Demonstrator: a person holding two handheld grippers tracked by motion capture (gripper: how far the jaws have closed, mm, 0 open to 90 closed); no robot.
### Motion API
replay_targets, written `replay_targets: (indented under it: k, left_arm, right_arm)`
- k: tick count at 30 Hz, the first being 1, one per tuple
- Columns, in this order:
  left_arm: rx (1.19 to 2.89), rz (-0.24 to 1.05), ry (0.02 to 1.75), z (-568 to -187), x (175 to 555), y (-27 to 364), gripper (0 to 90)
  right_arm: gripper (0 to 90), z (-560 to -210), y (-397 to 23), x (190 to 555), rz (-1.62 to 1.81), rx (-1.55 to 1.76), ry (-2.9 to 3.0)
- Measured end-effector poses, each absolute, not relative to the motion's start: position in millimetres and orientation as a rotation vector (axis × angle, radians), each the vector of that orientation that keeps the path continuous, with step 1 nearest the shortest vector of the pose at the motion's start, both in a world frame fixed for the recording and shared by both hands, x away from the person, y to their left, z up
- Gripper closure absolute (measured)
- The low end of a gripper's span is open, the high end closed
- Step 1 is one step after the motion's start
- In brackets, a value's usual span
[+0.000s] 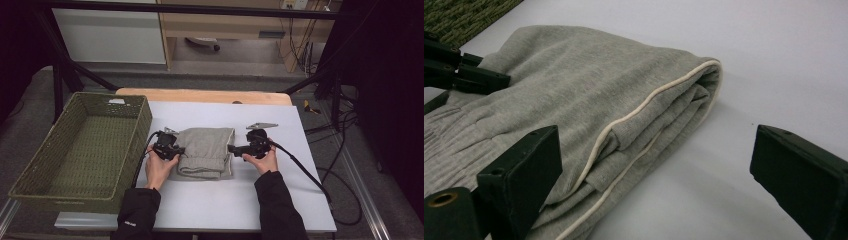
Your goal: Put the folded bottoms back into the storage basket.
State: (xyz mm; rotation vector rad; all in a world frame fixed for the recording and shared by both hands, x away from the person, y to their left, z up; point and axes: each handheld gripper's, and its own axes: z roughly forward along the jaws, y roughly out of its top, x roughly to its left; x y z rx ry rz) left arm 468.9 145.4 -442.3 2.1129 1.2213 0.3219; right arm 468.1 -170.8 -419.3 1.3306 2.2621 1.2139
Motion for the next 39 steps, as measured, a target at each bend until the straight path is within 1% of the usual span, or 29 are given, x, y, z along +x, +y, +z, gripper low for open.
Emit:
replay_targets:
  k: [9,18,19,25,26,27,29,31,35,39]
  left_arm:
    - [2.111,0.317,1.221,-442,469,146,76.7]
    - [2.11,0.313,1.218,-443,469,147,76.8]
    - [2.11,0.314,1.219,-443,469,146,76.7]
    - [2.111,0.314,1.219,-443,469,146,76.7]
    - [2.111,0.314,1.218,-443,469,146,76.7]
    - [2.111,0.314,1.218,-443,469,146,76.7]
    - [2.111,0.314,1.218,-443,469,146,76.7]
    - [2.112,0.315,1.219,-443,469,146,76.7]
    - [2.112,0.315,1.218,-443,469,146,76.8]
    - [2.109,0.315,1.218,-443,469,146,76.7]
  right_arm:
    - [15.8,-435,-155,479,1.179,1.361,2.295]
    - [23.0,-446,-148,479,1.132,1.36,2.332]
    - [25.8,-447,-147,478,1.132,1.36,2.338]
    - [30.0,-450,-145,476,1.123,1.371,2.354]
    - [32.9,-450,-144,475,1.124,1.367,2.349]
    - [32.9,-450,-144,475,1.124,1.367,2.349]
    - [36.6,-449,-144,475,1.129,1.377,2.356]
    - [41.8,-449,-143,474,1.132,1.379,2.366]
    - [47.0,-448,-141,472,1.129,1.394,2.369]
    - [54.9,-448,-141,472,1.148,1.408,2.378]
